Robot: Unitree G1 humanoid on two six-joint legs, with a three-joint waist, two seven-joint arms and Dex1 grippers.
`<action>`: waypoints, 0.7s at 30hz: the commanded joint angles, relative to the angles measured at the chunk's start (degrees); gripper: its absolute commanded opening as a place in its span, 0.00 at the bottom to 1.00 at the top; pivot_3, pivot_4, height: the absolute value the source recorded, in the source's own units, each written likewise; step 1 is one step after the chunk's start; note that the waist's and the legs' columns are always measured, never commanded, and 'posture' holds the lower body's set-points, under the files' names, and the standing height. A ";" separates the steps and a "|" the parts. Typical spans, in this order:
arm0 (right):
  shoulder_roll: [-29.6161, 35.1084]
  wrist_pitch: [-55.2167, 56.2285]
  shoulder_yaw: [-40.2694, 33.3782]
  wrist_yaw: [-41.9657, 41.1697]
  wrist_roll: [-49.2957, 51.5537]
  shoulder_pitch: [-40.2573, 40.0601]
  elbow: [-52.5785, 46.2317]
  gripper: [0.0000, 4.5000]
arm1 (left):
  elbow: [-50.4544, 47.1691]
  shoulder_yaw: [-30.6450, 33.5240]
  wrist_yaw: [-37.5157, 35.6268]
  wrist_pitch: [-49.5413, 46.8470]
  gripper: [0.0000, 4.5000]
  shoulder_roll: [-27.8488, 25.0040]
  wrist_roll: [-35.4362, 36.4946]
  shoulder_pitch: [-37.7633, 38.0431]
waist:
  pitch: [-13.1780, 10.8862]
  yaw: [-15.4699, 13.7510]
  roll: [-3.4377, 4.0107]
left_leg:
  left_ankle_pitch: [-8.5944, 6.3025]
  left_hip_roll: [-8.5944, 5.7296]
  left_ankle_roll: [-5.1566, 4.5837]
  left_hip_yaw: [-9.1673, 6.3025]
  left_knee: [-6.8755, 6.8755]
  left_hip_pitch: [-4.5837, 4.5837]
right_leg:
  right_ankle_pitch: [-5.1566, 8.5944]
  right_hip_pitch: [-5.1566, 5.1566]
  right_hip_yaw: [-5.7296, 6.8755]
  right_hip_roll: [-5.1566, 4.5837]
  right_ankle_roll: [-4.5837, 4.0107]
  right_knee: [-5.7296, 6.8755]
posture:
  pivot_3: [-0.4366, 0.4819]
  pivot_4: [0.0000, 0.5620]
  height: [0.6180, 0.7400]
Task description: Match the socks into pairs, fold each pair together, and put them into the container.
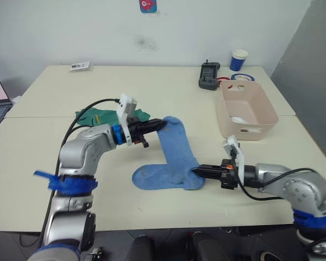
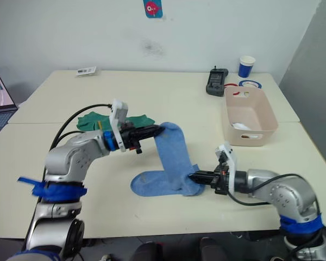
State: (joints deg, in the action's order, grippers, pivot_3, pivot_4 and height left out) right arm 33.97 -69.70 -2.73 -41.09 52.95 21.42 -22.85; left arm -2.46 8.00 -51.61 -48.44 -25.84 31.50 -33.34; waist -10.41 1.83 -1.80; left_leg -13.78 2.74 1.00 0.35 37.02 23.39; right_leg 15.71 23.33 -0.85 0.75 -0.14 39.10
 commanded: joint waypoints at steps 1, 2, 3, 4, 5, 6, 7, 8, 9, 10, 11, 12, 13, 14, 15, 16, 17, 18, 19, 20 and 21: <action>3.85 -2.38 0.51 -6.36 2.73 4.50 3.86 0.01 | -11.77 3.80 7.03 -3.86 0.00 0.08 3.47 5.46 | 0.00 -0.06 0.00 | 0.00 -0.02 0.00 -0.02 0.00 -0.02 | 0.00 -0.04 0.03 0.00 0.00 -0.01 | 0.48 0.27 1.00; 4.64 -3.57 0.85 -8.20 3.66 6.07 5.66 0.01 | -14.51 4.80 9.13 -4.44 0.00 0.53 4.08 7.73 | 0.00 -0.11 0.00 | 0.00 -0.02 0.00 -0.01 -0.01 -0.05 | 0.00 -0.06 0.01 0.00 0.00 -0.01 | 0.48 0.27 1.00; 5.12 -5.13 1.58 -10.07 4.52 7.84 7.83 0.01 | -17.71 6.13 11.42 -4.82 0.00 0.99 4.64 10.75 | 0.00 -0.08 0.00 | 0.00 -0.02 -0.01 0.00 0.00 -0.07 | 0.00 -0.07 0.00 0.00 0.00 -0.02 | 0.48 0.27 1.00; 5.47 -6.16 2.62 -11.82 4.88 9.08 9.66 0.01 | -20.75 7.37 13.33 -5.47 0.00 1.45 5.47 13.73 | 0.00 0.02 0.00 | 0.00 -0.02 -0.01 -0.01 -0.02 -0.07 | 0.00 -0.08 0.00 0.00 0.00 -0.02 | 0.48 0.27 1.00; 5.82 -6.72 3.45 -13.09 4.96 9.86 10.89 0.01 | -22.93 8.13 14.84 -5.98 0.00 1.78 6.24 15.79 | 0.00 0.01 -0.01 | -0.01 -0.02 -0.01 0.03 -0.02 -0.11 | 0.00 -0.09 -0.06 0.00 -0.01 -0.02 | 0.48 0.27 1.00; 6.31 -6.87 4.68 -14.39 4.52 10.24 11.69 0.01 | -24.90 8.53 16.19 -6.25 0.00 2.03 6.76 17.72 | 0.00 -0.11 -0.01 | -0.01 -0.01 -0.02 0.05 -0.02 -0.14 | 0.00 -0.10 -0.10 -0.02 -0.01 -0.02 | 0.48 0.27 1.00; 6.85 -6.27 6.28 -15.71 3.47 10.37 12.07 0.01 | -26.61 8.58 17.03 -6.08 0.00 2.01 6.98 19.65 | 0.00 -0.15 -0.01 | -0.01 -0.02 -0.02 0.01 -0.02 -0.13 | 0.00 -0.11 -0.04 -0.02 0.00 -0.03 | 0.48 0.27 1.00; 7.39 -5.48 8.34 -17.13 2.13 10.45 12.57 0.01 | -28.44 8.38 17.74 -5.69 0.00 1.96 6.96 22.10 | 0.00 -0.19 -0.01 | -0.01 -0.02 -0.01 0.01 -0.02 -0.14 | 0.00 -0.11 -0.03 -0.01 0.00 -0.03 | 0.48 0.27 1.00; 7.80 -4.41 10.36 -18.54 0.71 10.51 13.15 0.01 | -30.08 8.23 18.57 -5.12 0.00 2.13 6.91 24.48 | 0.01 -0.22 -0.01 | -0.01 -0.03 -0.01 0.01 -0.02 -0.13 | 0.00 -0.11 -0.03 -0.01 0.00 -0.03 | 0.48 0.27 1.00; 7.89 -3.22 12.17 -19.59 -0.75 10.64 14.09 0.01 | -31.12 8.16 19.63 -4.47 0.00 2.70 6.82 26.37 | 0.01 -0.23 -0.01 | -0.01 -0.03 -0.01 0.02 -0.02 -0.15 | 0.00 -0.12 -0.03 -0.01 0.00 -0.03 | 0.48 0.27 1.00; 7.70 -1.93 13.88 -20.19 -2.40 10.87 15.30 0.01 | -31.69 7.99 20.57 -3.39 0.00 3.37 6.46 28.01 | 0.01 -0.23 -0.01 | -0.01 -0.03 -0.01 0.04 -0.02 -0.15 | 0.00 -0.12 -0.05 -0.01 0.00 -0.04 | 0.48 0.27 1.00; 7.32 0.41 15.90 -20.68 -4.92 11.09 16.93 0.01 | -31.82 7.20 21.03 -1.15 0.00 3.81 5.05 29.72 | 0.01 -0.23 -0.01 | -0.01 -0.03 -0.01 0.05 -0.01 -0.15 | 0.00 -0.13 -0.07 -0.01 0.00 -0.04 | 0.48 0.27 1.00; 7.00 2.14 17.49 -21.16 -6.90 11.39 18.31 0.01 | -31.71 6.42 21.26 0.92 0.00 4.05 3.79 30.99 | 0.01 -0.23 -0.02 | -0.01 -0.04 -0.01 0.06 -0.01 -0.16 | 0.00 -0.14 -0.07 -0.01 0.00 -0.04 | 0.48 0.27 1.00; 6.85 3.94 18.90 -21.90 -8.70 11.76 19.58 0.01 | -31.40 5.57 21.48 2.68 0.00 4.32 2.72 31.90 | 0.01 -0.23 -0.02 | -0.01 -0.05 -0.01 0.08 -0.01 -0.16 | 0.00 -0.14 -0.07 -0.01 0.00 -0.04 | 0.48 0.27 1.00; 5.93 7.24 20.00 -21.53 -11.74 12.50 22.52 0.05 | -30.18 4.12 21.30 5.44 0.00 4.56 0.99 32.78 | 0.01 -0.24 -0.02 | -0.01 -0.06 -0.01 0.10 -0.01 -0.16 | -0.01 -0.14 -0.08 -0.01 0.02 -0.04 | 0.48 0.27 1.00; 5.38 9.41 20.48 -21.52 -13.72 13.25 24.65 0.10 | -28.98 2.94 21.01 7.65 0.00 4.63 -0.34 33.20 | 0.01 -0.23 -0.02 | -0.01 -0.07 -0.01 0.10 -0.01 -0.16 | -0.01 -0.14 -0.09 0.00 0.01 -0.04 | 0.48 0.27 1.00; 5.02 11.03 20.74 -21.80 -15.22 13.77 26.24 0.14 | -28.13 2.01 20.82 9.35 0.00 4.66 -1.30 33.49 | 0.01 -0.25 -0.02 | -0.01 -0.10 -0.01 0.14 0.00 -0.19 | -0.01 -0.14 -0.10 0.01 0.02 -0.04 | 0.48 0.27 1.00; 4.61 12.74 20.03 -21.15 -16.77 14.53 28.14 0.22 | -26.92 1.75 21.30 10.50 0.00 5.14 -1.80 32.96 | 0.01 -0.26 -0.02 | -0.01 -0.12 -0.01 0.14 -0.02 -0.19 | -0.01 -0.14 -0.10 0.01 0.01 -0.04 | 0.48 0.27 1.00; 4.60 13.80 19.26 -21.41 -17.57 15.12 29.45 0.30 | -25.89 1.60 21.56 11.49 0.00 5.36 -2.17 32.40 | 0.01 -0.26 -0.02 | -0.01 -0.10 -0.01 0.14 -0.02 -0.19 | -0.01 -0.14 -0.09 0.02 0.01 -0.04 | 0.48 0.27 1.00; 5.10 15.29 18.68 -22.18 -18.53 15.49 30.19 0.38 | -24.76 1.54 21.62 12.35 0.00 5.56 -2.35 31.80 | 0.01 -0.28 -0.02 | -0.01 -0.10 -0.01 0.15 -0.02 -0.19 | -0.02 -0.13 -0.10 0.02 0.00 -0.04 | 0.48 0.27 1.00; 5.51 16.70 18.26 -22.64 -19.45 15.74 30.73 0.46 | -23.81 1.49 21.60 13.08 0.00 5.69 -2.44 31.31 | 0.01 -0.30 -0.02 | -0.01 -0.09 -0.01 0.14 -0.02 -0.18 | -0.02 -0.13 -0.09 0.02 0.00 -0.04 | 0.48 0.27 1.00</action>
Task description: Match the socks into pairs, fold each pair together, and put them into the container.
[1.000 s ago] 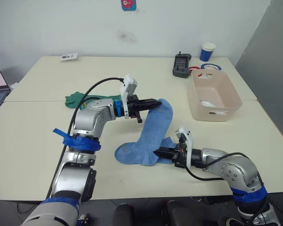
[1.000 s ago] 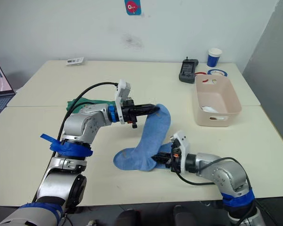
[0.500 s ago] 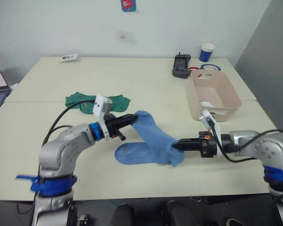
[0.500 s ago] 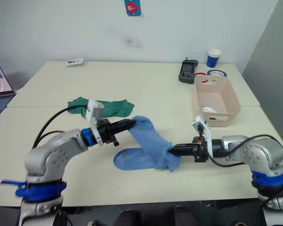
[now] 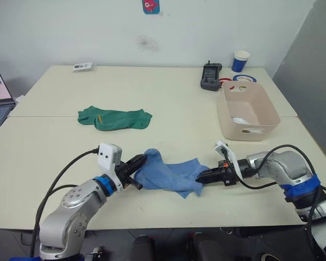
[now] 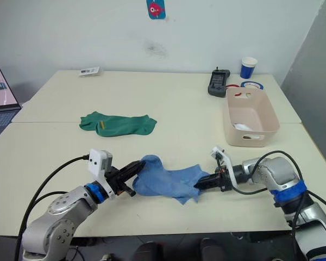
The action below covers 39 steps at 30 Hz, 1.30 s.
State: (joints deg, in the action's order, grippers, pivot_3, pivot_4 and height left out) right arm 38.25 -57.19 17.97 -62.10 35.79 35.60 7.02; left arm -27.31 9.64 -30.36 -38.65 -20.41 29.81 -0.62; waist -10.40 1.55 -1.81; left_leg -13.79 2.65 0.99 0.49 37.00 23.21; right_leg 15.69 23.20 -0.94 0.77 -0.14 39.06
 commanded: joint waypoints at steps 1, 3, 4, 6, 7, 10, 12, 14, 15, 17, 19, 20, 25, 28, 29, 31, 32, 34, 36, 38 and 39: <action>1.50 4.98 -3.02 -1.51 -3.06 1.86 1.27 0.53 | 1.83 -0.28 0.21 3.86 0.05 0.21 -0.84 -1.81 | 0.00 -0.02 0.00 | 0.00 0.00 0.00 0.00 0.00 0.01 | 0.00 0.00 0.00 0.00 -0.01 -0.01 | 0.48 0.27 1.00; 2.26 5.67 -4.87 -1.36 -3.51 2.22 1.11 0.69 | 3.18 -0.40 -0.29 4.44 0.14 0.13 -0.58 -2.58 | 0.00 -0.03 0.00 | 0.00 0.00 0.00 0.01 0.00 0.01 | -0.01 0.00 0.00 0.00 -0.01 -0.01 | 0.48 0.27 1.00; 2.50 5.71 -5.55 -1.51 -3.49 2.26 0.83 0.76 | 3.60 -0.40 -0.48 4.59 0.20 0.05 -0.40 -2.78 | 0.00 -0.03 0.00 | 0.00 0.00 0.00 0.00 0.00 0.01 | -0.01 0.00 0.00 0.00 -0.02 -0.01 | 0.48 0.27 1.00; 3.54 4.36 -8.42 -0.72 -1.93 1.40 -2.97 0.93 | 4.19 0.51 -1.14 4.21 0.35 -0.78 0.51 -3.11 | 0.00 -0.04 0.00 | 0.00 0.02 0.00 0.01 0.00 0.00 | -0.01 0.00 -0.01 -0.01 -0.02 -0.01 | 0.48 0.27 1.00; 3.97 3.58 -10.19 0.03 -0.88 0.41 -5.74 1.00 | 4.23 1.35 -1.59 3.52 0.42 -1.51 1.43 -3.18 | 0.00 -0.04 0.00 | 0.00 0.03 0.00 0.00 -0.01 0.01 | -0.01 0.00 -0.01 -0.01 -0.01 -0.01 | 0.48 0.27 1.00; 5.41 3.14 -13.25 1.74 0.28 -4.27 -14.27 1.00 | 4.51 4.06 -3.33 1.59 0.65 -4.44 4.42 -3.38 | 0.00 0.00 0.00 | 0.00 0.06 0.00 -0.03 -0.02 0.00 | 0.01 0.01 0.01 -0.03 0.01 -0.01 | 0.48 0.27 1.00; 6.46 3.23 -13.99 2.34 0.38 -7.40 -18.82 1.00 | 5.32 5.45 -4.36 0.99 0.79 -6.26 5.79 -3.78 | 0.00 -0.01 0.00 | 0.00 0.08 0.00 -0.11 -0.04 0.00 | 0.01 0.00 0.08 -0.01 0.01 -0.01 | 0.48 0.27 1.00; 5.69 -0.50 -16.91 6.58 3.62 -13.74 -27.31 1.00 | 10.41 5.47 -8.31 1.11 0.93 -11.24 4.84 -6.93 | 0.01 -0.02 -0.01 | 0.00 0.07 0.00 -0.10 -0.06 -0.04 | 0.02 0.00 0.08 -0.01 0.01 0.02 | 0.48 0.27 1.00; 4.93 -1.97 -17.80 8.79 4.62 -16.22 -30.38 1.00 | 12.72 4.78 -10.22 0.85 0.93 -13.34 4.51 -8.44 | 0.01 -0.10 -0.01 | 0.00 0.08 0.00 -0.12 -0.05 -0.04 | 0.02 -0.02 0.11 0.00 0.01 0.02 | 0.48 0.27 1.00; 3.04 -4.13 -18.78 12.92 5.85 -19.92 -34.53 1.00 | 16.47 2.28 -13.78 1.22 0.93 -16.20 3.59 -11.16 | 0.01 -0.07 -0.01 | 0.00 0.08 0.00 -0.12 -0.06 -0.05 | 0.02 -0.01 0.11 0.03 0.01 0.03 | 0.48 0.27 1.00; 0.66 -5.74 -18.71 17.08 6.22 -22.81 -37.36 1.00 | 20.85 -2.09 -18.32 1.57 0.93 -18.46 1.68 -14.90 | 0.01 -0.05 0.00 | 0.00 0.05 0.01 -0.03 -0.06 -0.06 | 0.02 -0.01 0.04 0.03 0.02 0.03 | 0.48 0.27 1.00; -0.28 -6.47 -18.48 18.88 6.12 -23.81 -38.20 1.00 | 22.85 -4.01 -20.15 1.67 0.93 -19.03 0.76 -16.72 | 0.02 -0.03 0.00 | 0.00 0.03 0.01 0.01 -0.05 -0.05 | 0.02 -0.02 0.00 0.02 0.03 0.02 | 0.48 0.27 1.00; -4.76 -7.83 -16.70 25.24 5.53 -25.22 -39.31 1.00 | 32.27 -13.38 -26.73 4.95 0.93 -19.85 -6.01 -24.51 | 0.02 0.11 0.00 | 0.00 -0.01 0.01 0.13 -0.05 -0.04 | -0.01 0.00 -0.08 -0.01 0.08 -0.04 | 0.48 0.27 1.00; -7.44 -9.18 -17.44 27.75 7.04 -24.79 -39.60 0.96 | 35.85 -15.42 -28.08 7.29 0.89 -19.00 -8.34 -27.24 | 0.01 0.15 0.00 | 0.00 0.04 0.01 0.05 -0.07 -0.04 | -0.01 0.02 -0.04 0.09 0.07 -0.03 | 0.48 0.27 1.00; -8.22 -9.62 -17.91 28.42 7.75 -24.68 -39.71 0.91 | 36.31 -15.63 -28.71 7.38 0.84 -18.96 -8.48 -27.73 | 0.02 0.15 0.00 | 0.00 0.07 0.01 0.02 -0.08 -0.03 | 0.00 0.03 -0.01 0.09 0.06 -0.02 | 0.48 0.27 1.00; -8.89 -10.23 -18.25 29.08 8.60 -24.55 -40.07 0.79 | 36.61 -15.55 -29.49 7.03 0.73 -19.00 -8.38 -28.11 | 0.01 0.18 0.00 | 0.00 0.09 0.01 0.00 -0.08 -0.04 | 0.00 0.04 -0.01 0.09 0.06 -0.01 | 0.48 0.27 1.00; -9.06 -10.53 -18.34 29.30 9.00 -24.54 -40.24 0.71 | 36.61 -15.50 -29.81 7.04 0.66 -19.16 -8.50 -27.99 | 0.01 0.18 0.00 | 0.00 0.10 0.01 0.00 -0.08 -0.04 | 0.00 0.04 -0.02 0.09 0.06 0.00 | 0.48 0.27 1.00; -9.42 -11.22 -18.31 29.75 9.78 -24.48 -40.47 0.54 | 36.46 -15.10 -30.35 7.14 0.51 -19.63 -8.70 -27.15 | 0.01 0.17 0.00 | 0.00 0.08 0.01 0.02 -0.07 -0.03 | 0.00 0.04 -0.02 0.08 0.06 0.00 | 0.48 0.27 1.00; -9.77 -11.77 -18.26 30.17 10.72 -24.22 -40.43 0.37 | 36.21 -14.66 -30.62 7.30 0.37 -19.96 -8.76 -26.38 | 0.01 0.16 0.00 | 0.00 0.06 0.01 0.03 -0.07 -0.03 | 0.00 0.04 -0.03 0.07 0.06 0.00 | 0.48 0.27 1.00; -10.18 -12.08 -18.26 30.56 11.28 -23.72 -40.05 0.21 | 35.58 -14.24 -30.57 7.09 0.23 -20.08 -8.60 -25.82 | 0.01 0.16 0.00 | 0.00 0.06 0.01 0.03 -0.07 -0.03 | 0.00 0.04 -0.03 0.07 0.06 -0.01 | 0.48 0.27 1.00; -10.37 -12.15 -18.26 30.74 11.41 -23.40 -39.73 0.14 | 35.20 -13.98 -30.42 6.94 0.16 -20.09 -8.46 -25.46 | 0.01 0.15 0.00 | 0.00 0.06 0.01 0.02 -0.07 -0.03 | 0.00 0.04 -0.02 0.06 0.06 -0.01 | 0.48 0.27 1.00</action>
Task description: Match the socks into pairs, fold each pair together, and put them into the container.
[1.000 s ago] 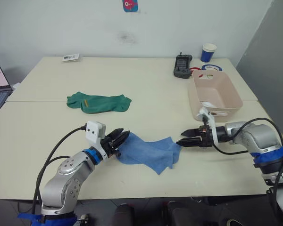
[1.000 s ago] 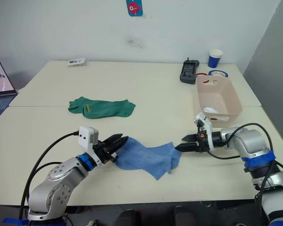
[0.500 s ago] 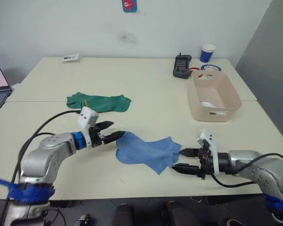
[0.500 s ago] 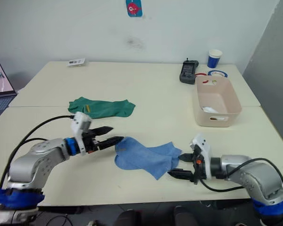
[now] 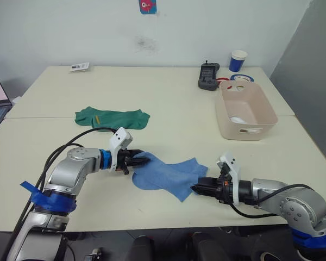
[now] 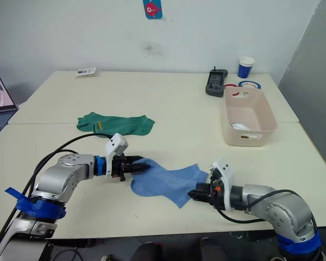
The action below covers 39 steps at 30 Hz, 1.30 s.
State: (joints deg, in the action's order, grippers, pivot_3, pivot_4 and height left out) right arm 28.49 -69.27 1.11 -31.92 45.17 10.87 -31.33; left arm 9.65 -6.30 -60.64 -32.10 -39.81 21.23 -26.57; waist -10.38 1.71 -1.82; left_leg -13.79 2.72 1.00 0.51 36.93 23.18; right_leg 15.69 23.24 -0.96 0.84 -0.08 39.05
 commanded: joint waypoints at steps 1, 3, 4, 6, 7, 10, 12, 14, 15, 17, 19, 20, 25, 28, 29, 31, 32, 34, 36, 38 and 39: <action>-0.72 0.01 -1.45 0.61 2.17 1.65 -0.99 0.05 | -2.43 2.38 0.24 -0.07 0.08 -0.67 0.45 1.01 | 0.00 0.01 0.00 | 0.00 0.00 0.00 -0.01 0.00 0.00 | 0.00 0.00 0.00 0.00 0.00 0.00 | 0.48 0.27 1.00; -0.48 0.31 -1.76 0.31 2.53 2.50 0.05 0.00 | -4.15 4.28 1.34 -1.50 0.00 -0.28 2.04 2.37 | 0.00 0.03 0.00 | 0.00 0.02 0.00 -0.01 0.00 -0.01 | 0.00 0.00 0.00 -0.02 0.00 0.00 | 0.48 0.27 1.00; -0.14 0.33 -2.17 -0.14 2.96 3.09 0.67 0.00 | -5.47 5.68 2.09 -2.64 0.00 -0.03 3.22 3.22 | 0.00 0.00 0.00 | 0.00 0.02 0.00 -0.01 0.00 0.00 | 0.00 0.00 0.00 -0.02 0.00 0.00 | 0.48 0.27 1.00; 0.79 0.01 -3.55 -1.36 4.20 4.77 2.23 0.00 | -9.38 8.67 3.84 -5.01 0.00 0.38 5.79 5.49 | 0.00 0.06 0.00 | 0.00 0.03 0.00 -0.01 0.00 0.01 | 0.00 0.00 0.00 -0.04 0.00 0.00 | 0.48 0.27 1.00; 1.33 -0.21 -4.28 -1.94 4.87 5.90 3.28 0.00 | -11.62 10.18 4.99 -6.38 0.00 0.67 7.14 6.72 | 0.00 0.03 0.00 | 0.00 0.05 0.00 0.00 0.01 0.01 | 0.00 0.00 -0.01 -0.07 0.00 0.00 | 0.48 0.27 1.00; 3.05 -1.37 -5.59 -3.71 6.48 9.80 7.74 0.00 | -17.97 15.29 10.45 -11.15 0.00 2.86 11.48 9.92 | 0.00 0.00 0.00 | 0.00 0.07 0.00 0.01 0.01 0.00 | 0.00 -0.01 -0.03 -0.13 0.00 0.00 | 0.48 0.27 1.00; 4.36 -2.17 -5.46 -5.29 6.83 11.87 10.80 0.00 | -21.48 17.76 14.33 -14.21 0.00 4.75 13.84 11.49 | 0.00 -0.03 0.00 | 0.00 0.06 0.00 -0.03 0.01 0.00 | 0.00 -0.03 0.00 -0.13 0.00 -0.01 | 0.48 0.27 1.00; 7.64 -1.85 -1.90 -10.01 4.84 14.65 16.43 0.00 | -25.83 18.74 19.12 -15.24 0.00 7.28 13.94 14.84 | 0.00 -0.02 -0.01 | 0.00 0.04 0.00 -0.03 0.01 0.01 | 0.00 -0.03 0.01 -0.13 0.00 -0.02 | 0.48 0.27 1.00; 8.86 -1.24 -0.18 -11.71 3.62 15.55 18.45 0.00 | -27.05 18.98 20.99 -15.40 0.00 8.20 13.74 15.87 | 0.00 -0.04 0.00 | 0.00 0.02 -0.01 0.00 0.01 0.00 | 0.00 -0.03 -0.04 -0.13 0.00 -0.04 | 0.48 0.27 1.00; 9.67 0.53 2.94 -14.12 1.30 17.48 22.56 0.00 | -28.15 19.53 24.20 -15.09 0.00 9.83 12.89 17.44 | 0.01 -0.05 -0.01 | 0.00 0.01 -0.01 0.01 0.02 0.00 | 0.00 -0.04 -0.04 -0.13 0.00 -0.03 | 0.48 0.27 1.00; 9.05 1.25 4.18 -15.25 0.13 19.46 26.15 0.00 | -28.52 19.48 25.84 -14.33 0.00 10.56 12.25 18.43 | 0.01 -0.03 -0.01 | 0.00 -0.01 -0.01 0.00 0.03 -0.01 | -0.01 -0.04 -0.03 -0.12 -0.01 -0.02 | 0.48 0.27 1.00; 8.64 2.12 4.85 -15.76 -0.94 20.41 27.89 0.00 | -28.55 18.86 25.96 -13.09 0.00 10.58 11.49 19.10 | 0.01 0.07 -0.01 | 0.00 -0.02 -0.01 -0.01 0.03 -0.01 | -0.01 -0.03 -0.02 -0.12 -0.01 0.00 | 0.48 0.27 1.00; 7.08 7.04 6.74 -16.65 -5.98 22.67 33.25 0.14 | -26.35 16.86 25.70 -9.01 0.00 11.33 9.83 19.06 | 0.01 -0.05 -0.01 | 0.00 0.00 -0.01 0.00 0.01 -0.02 | -0.02 -0.03 -0.03 -0.06 -0.03 0.00 | 0.48 0.27 1.00; 7.60 8.51 6.32 -17.76 -7.21 22.25 32.67 0.36 | -24.86 15.96 24.56 -7.96 0.00 10.77 9.28 19.29 | 0.00 -0.06 -0.01 | 0.00 -0.01 -0.01 0.02 0.01 -0.01 | -0.02 -0.03 -0.04 -0.07 -0.03 -0.01 | 0.48 0.27 1.00; 7.78 9.35 5.69 -17.38 -7.82 22.00 32.44 0.42 | -24.39 16.13 24.24 -7.55 0.05 10.52 9.19 19.38 | 0.01 -0.07 -0.01 | 0.00 -0.01 -0.01 0.03 0.01 0.00 | -0.02 -0.02 -0.04 -0.07 -0.03 -0.01 | 0.48 0.27 1.00; 8.27 11.82 3.77 -16.23 -8.99 21.17 30.69 0.55 | -23.72 16.91 23.44 -7.44 0.14 9.66 9.44 19.65 | 0.01 -0.07 -0.01 | 0.00 -0.01 -0.01 0.03 0.02 0.01 | -0.02 -0.02 -0.04 -0.07 -0.03 -0.02 | 0.48 0.27 1.00; 8.81 13.13 2.88 -16.12 -9.28 20.61 28.66 0.63 | -23.22 17.65 23.44 -7.16 0.21 9.02 9.24 19.68 | 0.00 -0.06 -0.01 | 0.00 0.00 -0.01 0.02 0.02 0.01 | -0.02 -0.03 -0.03 -0.09 -0.03 -0.02 | 0.48 0.27 1.00; 10.45 16.75 2.81 -17.84 -10.27 18.90 24.15 0.70 | -22.36 19.01 23.20 -6.77 0.35 7.89 9.34 19.59 | 0.00 -0.07 0.00 | 0.00 0.00 -0.01 0.00 0.01 0.01 | -0.01 -0.02 -0.01 -0.09 -0.02 -0.02 | 0.48 0.27 1.00; 13.00 23.90 4.81 -20.23 -13.62 15.34 16.00 0.70 | -20.72 20.89 20.96 -5.24 0.49 4.89 9.12 19.24 | 0.00 -0.08 0.00 | 0.00 0.00 -0.01 -0.01 0.01 0.01 | -0.02 -0.02 0.00 -0.10 -0.02 -0.02 | 0.48 0.27 1.00; 14.77 31.48 8.29 -21.68 -18.40 12.26 9.88 0.70 | -19.04 21.00 15.92 -1.18 0.62 0.65 7.77 19.33 | 0.00 0.02 -0.01 | 0.00 0.04 -0.01 -0.05 -0.02 -0.01 | -0.01 -0.01 0.04 -0.08 -0.02 -0.04 | 0.48 0.27 1.00; 15.64 36.27 10.69 -22.77 -21.82 11.00 8.34 0.70 | -18.28 20.63 12.91 0.88 0.62 -1.35 7.27 19.48 | 0.00 0.10 -0.01 | 0.00 0.05 -0.01 -0.06 -0.03 -0.01 | -0.01 -0.01 0.06 -0.06 -0.02 -0.04 | 0.48 0.27 1.00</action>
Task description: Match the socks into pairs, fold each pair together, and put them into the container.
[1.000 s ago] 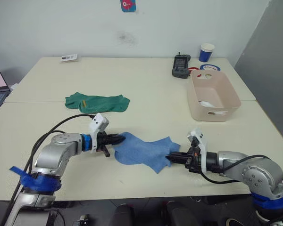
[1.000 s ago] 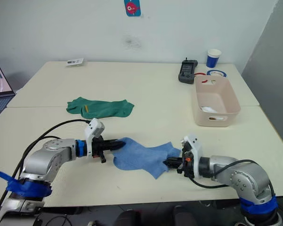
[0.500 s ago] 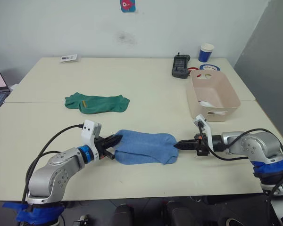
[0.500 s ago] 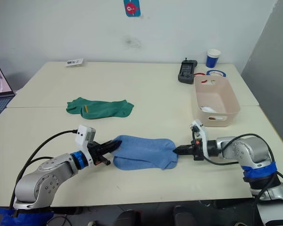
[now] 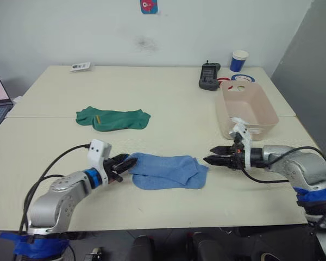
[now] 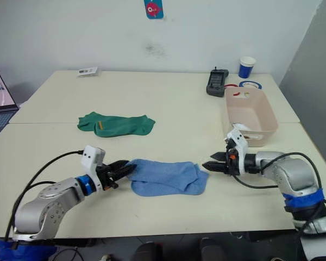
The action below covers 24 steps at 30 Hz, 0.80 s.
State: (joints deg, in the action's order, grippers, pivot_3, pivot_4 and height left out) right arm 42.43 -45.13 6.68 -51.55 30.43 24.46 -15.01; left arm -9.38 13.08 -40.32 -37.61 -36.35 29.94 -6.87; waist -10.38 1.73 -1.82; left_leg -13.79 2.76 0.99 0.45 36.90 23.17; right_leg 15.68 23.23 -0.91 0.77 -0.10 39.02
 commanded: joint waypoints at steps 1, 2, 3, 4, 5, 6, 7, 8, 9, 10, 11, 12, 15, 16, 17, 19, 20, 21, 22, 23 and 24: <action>2.00 16.46 7.28 -3.84 -10.23 -3.39 -8.45 0.70 | 1.81 0.65 -10.54 9.66 0.62 -6.66 -2.39 -0.17 | 0.00 0.13 0.00 | 0.00 0.01 0.00 0.00 -0.02 -0.05 | 0.00 0.01 -0.01 0.02 -0.01 0.01 | 0.48 0.27 1.00; 1.78 21.20 9.38 -3.72 -13.83 -3.91 -8.04 0.70 | 3.09 -0.61 -13.76 14.76 0.62 -8.78 -4.69 0.02 | 0.00 0.13 0.01 | 0.00 0.02 0.00 0.03 -0.07 -0.11 | 0.01 -0.01 -0.03 0.02 -0.02 0.01 | 0.48 0.27 1.00; 1.27 25.00 11.01 -3.47 -16.67 -4.09 -7.16 0.70 | 4.45 -2.15 -16.95 20.43 0.62 -10.76 -7.35 0.36 | -0.01 0.13 0.03 | 0.00 0.02 0.00 0.08 -0.07 -0.17 | 0.02 -0.03 -0.07 0.02 -0.03 0.02 | 0.48 0.27 1.00; 0.34 27.80 12.48 -3.09 -18.89 -3.94 -5.96 0.70 | 6.35 -4.01 -20.33 27.85 0.62 -12.75 -10.74 0.62 | -0.01 0.11 0.02 | 0.00 0.00 0.01 0.15 -0.08 -0.19 | 0.02 -0.03 -0.09 0.00 -0.04 0.03 | 0.48 0.27 1.00; -0.54 30.00 13.97 -2.51 -21.29 -3.64 -4.58 0.70 | 8.37 -5.59 -23.39 34.23 0.62 -14.13 -13.14 0.61 | -0.01 0.09 0.03 | 0.00 0.00 0.01 0.18 -0.08 -0.18 | 0.02 -0.03 -0.09 -0.01 -0.05 0.02 | 0.48 0.27 1.00; -0.96 31.75 15.41 -2.89 -23.19 -3.29 -3.34 0.70 | 10.05 -6.58 -25.41 38.08 0.62 -14.59 -14.17 0.12 | -0.01 0.05 0.04 | 0.00 -0.01 0.01 0.25 -0.09 -0.19 | 0.02 -0.02 -0.12 -0.03 -0.06 0.02 | 0.48 0.27 1.00; -1.15 33.74 16.72 -3.47 -25.16 -3.01 -2.23 0.70 | 11.61 -7.27 -26.64 41.18 0.62 -14.60 -14.83 -0.60 | -0.01 -0.05 0.04 | 0.00 -0.02 0.01 0.27 -0.09 -0.19 | 0.03 -0.02 -0.14 -0.10 -0.08 0.02 | 0.48 0.27 1.00; -1.54 35.27 17.46 -3.60 -26.64 -2.83 -1.30 0.70 | 13.16 -8.29 -27.84 44.64 0.62 -14.69 -15.95 -1.28 | -0.01 -0.13 0.04 | 0.00 0.00 0.01 0.31 -0.09 -0.19 | 0.04 -0.01 -0.14 -0.11 -0.10 0.01 | 0.48 0.27 1.00; -2.22 35.96 17.85 -3.37 -27.53 -2.57 -0.47 0.70 | 14.56 -9.37 -28.64 47.42 0.62 -14.63 -17.09 -1.94 | 0.00 -0.15 0.03 | 0.00 0.01 0.01 0.34 -0.08 -0.15 | 0.05 0.00 -0.13 -0.17 -0.11 0.01 | 0.48 0.27 1.00; -2.96 36.13 17.94 -3.12 -27.97 -2.39 0.10 0.70 | 15.83 -10.20 -29.04 49.72 0.62 -14.44 -18.04 -2.54 | 0.00 -0.22 0.03 | 0.00 0.02 0.01 0.38 -0.07 -0.14 | 0.05 0.00 -0.14 -0.18 -0.11 0.00 | 0.48 0.27 1.00; -4.10 35.62 17.69 -2.56 -28.05 -2.26 0.57 0.70 | 17.13 -10.98 -28.85 51.43 0.62 -14.03 -19.02 -3.25 | 0.00 -0.27 0.03 | 0.00 0.02 0.01 0.40 -0.06 -0.12 | 0.05 0.00 -0.13 -0.18 -0.11 0.00 | 0.48 0.27 1.00; -4.83 35.88 17.71 -2.14 -28.96 -1.97 1.31 0.70 | 18.45 -11.83 -28.62 53.14 0.62 -13.68 -20.13 -3.88 | 0.00 -0.28 0.03 | 0.00 0.02 0.01 0.43 -0.06 -0.11 | 0.05 0.01 -0.12 -0.18 -0.11 0.00 | 0.48 0.27 1.00; -5.61 38.29 18.05 -1.62 -32.54 -1.25 3.84 0.70 | 22.44 -13.75 -26.95 57.51 0.62 -12.68 -23.47 -5.82 | 0.00 -0.31 0.03 | 0.00 0.00 0.01 0.46 -0.05 -0.11 | 0.04 0.00 -0.09 -0.16 -0.11 0.03 | 0.48 0.27 1.00; -6.07 38.25 17.77 -1.36 -32.89 -1.11 4.36 0.70 | 23.28 -13.98 -26.40 57.78 0.62 -12.18 -23.79 -6.56 | 0.00 -0.31 0.02 | 0.00 0.00 0.01 0.47 -0.04 -0.11 | 0.05 0.00 -0.09 -0.16 -0.10 0.03 | 0.48 0.27 1.00; -5.94 39.45 18.04 -1.70 -33.86 -0.84 4.96 0.70 | 23.85 -14.37 -25.98 58.14 0.62 -11.62 -24.15 -7.45 | 0.00 -0.30 0.02 | 0.00 -0.01 0.01 0.50 -0.04 -0.12 | 0.04 -0.01 -0.09 -0.15 -0.11 0.03 | 0.48 0.27 1.00; -6.11 40.75 18.14 -2.15 -34.78 -0.60 5.57 0.70 | 24.71 -15.29 -25.23 58.97 0.62 -10.47 -25.09 -9.21 | 0.00 -0.30 0.02 | 0.00 -0.01 0.01 0.51 -0.04 -0.11 | 0.04 0.00 -0.09 -0.13 -0.10 0.03 | 0.48 0.27 1.00; -6.05 41.70 18.44 -2.60 -35.44 -0.43 5.82 0.70 | 25.06 -15.83 -24.96 59.41 0.62 -9.98 -25.60 -9.99 | 0.00 -0.30 0.02 | 0.00 -0.02 0.00 0.52 -0.03 -0.10 | 0.04 0.00 -0.09 -0.11 -0.10 0.04 | 0.48 0.27 1.00; -6.07 42.43 18.63 -2.84 -35.96 -0.32 6.00 0.70 | 25.43 -16.30 -24.79 59.79 0.62 -9.55 -26.02 -10.65 | 0.00 -0.30 0.02 | 0.00 -0.01 0.01 0.53 -0.03 -0.11 | 0.04 0.00 -0.09 -0.10 -0.10 0.05 | 0.48 0.27 1.00; -6.06 43.36 18.84 -3.02 -36.60 -0.20 6.22 0.70 | 25.79 -16.73 -24.67 60.25 0.62 -9.18 -26.39 -11.21 | 0.00 -0.30 0.02 | 0.00 -0.02 0.01 0.53 -0.02 -0.10 | 0.04 0.00 -0.09 -0.08 -0.10 0.05 | 0.48 0.27 1.00; -5.91 44.48 19.11 -3.26 -37.33 -0.06 6.52 0.66 | 26.15 -17.18 -24.54 60.67 0.62 -8.79 -26.78 -11.80 | 0.00 -0.29 0.02 | 0.00 -0.01 0.00 0.54 -0.02 -0.11 | 0.04 0.00 -0.09 -0.06 -0.10 0.05 | 0.48 0.27 1.00; -5.71 45.43 19.29 -3.59 -37.82 0.02 6.74 0.62 | 26.33 -17.55 -24.50 60.85 0.63 -8.50 -26.97 -12.32 | 0.00 -0.29 0.02 | 0.00 -0.01 0.00 0.55 -0.02 -0.12 | 0.04 0.00 -0.09 -0.06 -0.10 0.06 | 0.48 0.27 1.00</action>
State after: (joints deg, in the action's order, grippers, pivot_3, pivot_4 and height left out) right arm 36.39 -2.07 25.88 -54.41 -6.34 23.71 -8.04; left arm 16.78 -4.46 -65.47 21.97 -44.92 3.34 -18.46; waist -10.38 1.43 -1.80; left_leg -13.79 2.76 1.00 1.01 36.88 23.05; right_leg 15.72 23.23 -0.99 0.74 -0.20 39.08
